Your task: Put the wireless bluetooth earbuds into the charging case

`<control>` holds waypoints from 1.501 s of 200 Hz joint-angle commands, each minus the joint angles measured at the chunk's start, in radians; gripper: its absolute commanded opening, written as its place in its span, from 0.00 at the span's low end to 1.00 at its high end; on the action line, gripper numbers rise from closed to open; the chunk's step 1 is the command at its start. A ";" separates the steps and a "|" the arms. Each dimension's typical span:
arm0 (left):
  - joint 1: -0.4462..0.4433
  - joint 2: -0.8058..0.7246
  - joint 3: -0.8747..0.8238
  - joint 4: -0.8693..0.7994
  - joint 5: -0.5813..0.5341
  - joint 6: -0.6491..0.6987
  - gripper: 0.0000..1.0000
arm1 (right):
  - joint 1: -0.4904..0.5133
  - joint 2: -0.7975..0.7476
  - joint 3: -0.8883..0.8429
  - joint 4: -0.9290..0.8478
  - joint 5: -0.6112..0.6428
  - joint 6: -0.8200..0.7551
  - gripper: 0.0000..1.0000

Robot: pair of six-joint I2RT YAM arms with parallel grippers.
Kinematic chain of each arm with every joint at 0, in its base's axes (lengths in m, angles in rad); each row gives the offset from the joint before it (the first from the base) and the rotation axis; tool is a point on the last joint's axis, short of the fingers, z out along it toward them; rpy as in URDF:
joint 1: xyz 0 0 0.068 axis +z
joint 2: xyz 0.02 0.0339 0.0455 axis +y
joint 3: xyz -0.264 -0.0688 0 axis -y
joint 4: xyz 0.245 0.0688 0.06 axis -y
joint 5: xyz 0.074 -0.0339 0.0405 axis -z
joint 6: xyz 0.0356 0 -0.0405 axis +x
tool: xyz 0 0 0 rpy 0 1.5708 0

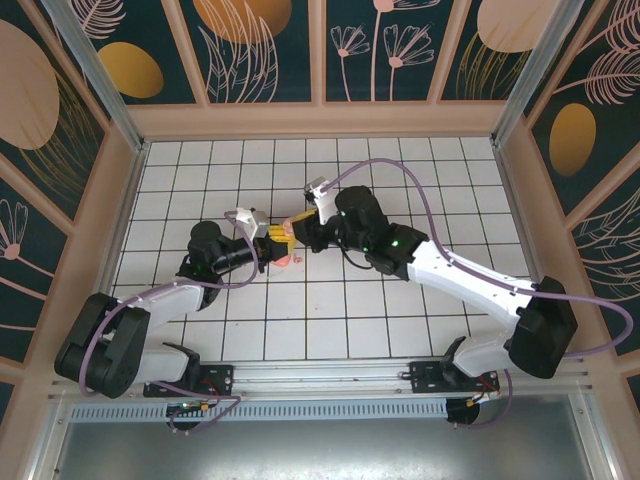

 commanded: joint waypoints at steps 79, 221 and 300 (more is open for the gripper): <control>-0.010 0.001 0.044 0.006 0.036 0.015 0.13 | -0.002 0.054 0.052 0.056 0.007 -0.058 0.19; -0.008 -0.024 0.050 -0.017 0.031 0.011 0.13 | -0.001 0.067 0.047 0.075 0.028 -0.082 0.18; -0.009 -0.055 0.053 -0.016 0.025 -0.004 0.13 | 0.010 0.064 0.035 0.023 0.081 -0.129 0.18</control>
